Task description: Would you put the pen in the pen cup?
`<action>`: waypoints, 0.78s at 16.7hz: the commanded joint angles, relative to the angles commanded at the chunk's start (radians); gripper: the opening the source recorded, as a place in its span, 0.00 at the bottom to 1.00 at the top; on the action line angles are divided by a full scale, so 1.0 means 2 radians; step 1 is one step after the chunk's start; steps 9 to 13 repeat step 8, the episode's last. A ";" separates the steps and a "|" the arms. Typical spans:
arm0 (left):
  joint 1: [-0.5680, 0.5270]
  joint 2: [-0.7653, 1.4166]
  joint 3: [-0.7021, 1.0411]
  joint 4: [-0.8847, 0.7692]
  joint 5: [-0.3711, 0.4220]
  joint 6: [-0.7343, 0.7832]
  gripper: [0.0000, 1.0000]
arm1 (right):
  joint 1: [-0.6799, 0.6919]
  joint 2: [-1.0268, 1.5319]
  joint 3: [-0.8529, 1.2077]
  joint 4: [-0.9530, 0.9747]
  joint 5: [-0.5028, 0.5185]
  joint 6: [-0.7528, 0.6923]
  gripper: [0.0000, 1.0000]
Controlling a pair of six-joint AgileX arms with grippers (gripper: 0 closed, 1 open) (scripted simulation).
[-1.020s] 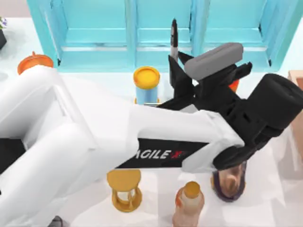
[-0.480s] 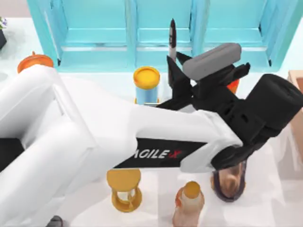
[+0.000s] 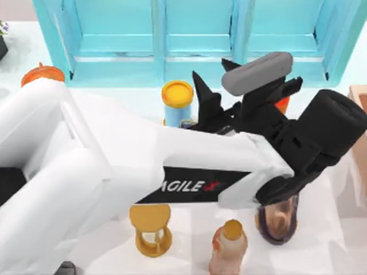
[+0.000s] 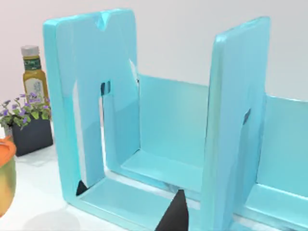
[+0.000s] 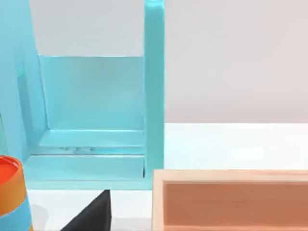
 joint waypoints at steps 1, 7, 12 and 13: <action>0.000 0.000 0.000 0.000 0.000 0.000 0.90 | 0.000 0.000 0.000 0.000 0.000 0.000 1.00; 0.000 0.000 0.000 0.000 0.000 0.000 1.00 | 0.000 0.000 0.000 0.000 0.000 0.000 1.00; 0.000 0.000 0.000 0.000 0.000 0.000 1.00 | 0.000 0.000 0.000 0.000 0.000 0.000 1.00; 0.000 0.000 0.000 0.000 0.000 0.000 1.00 | 0.000 0.000 0.000 0.000 0.000 0.000 1.00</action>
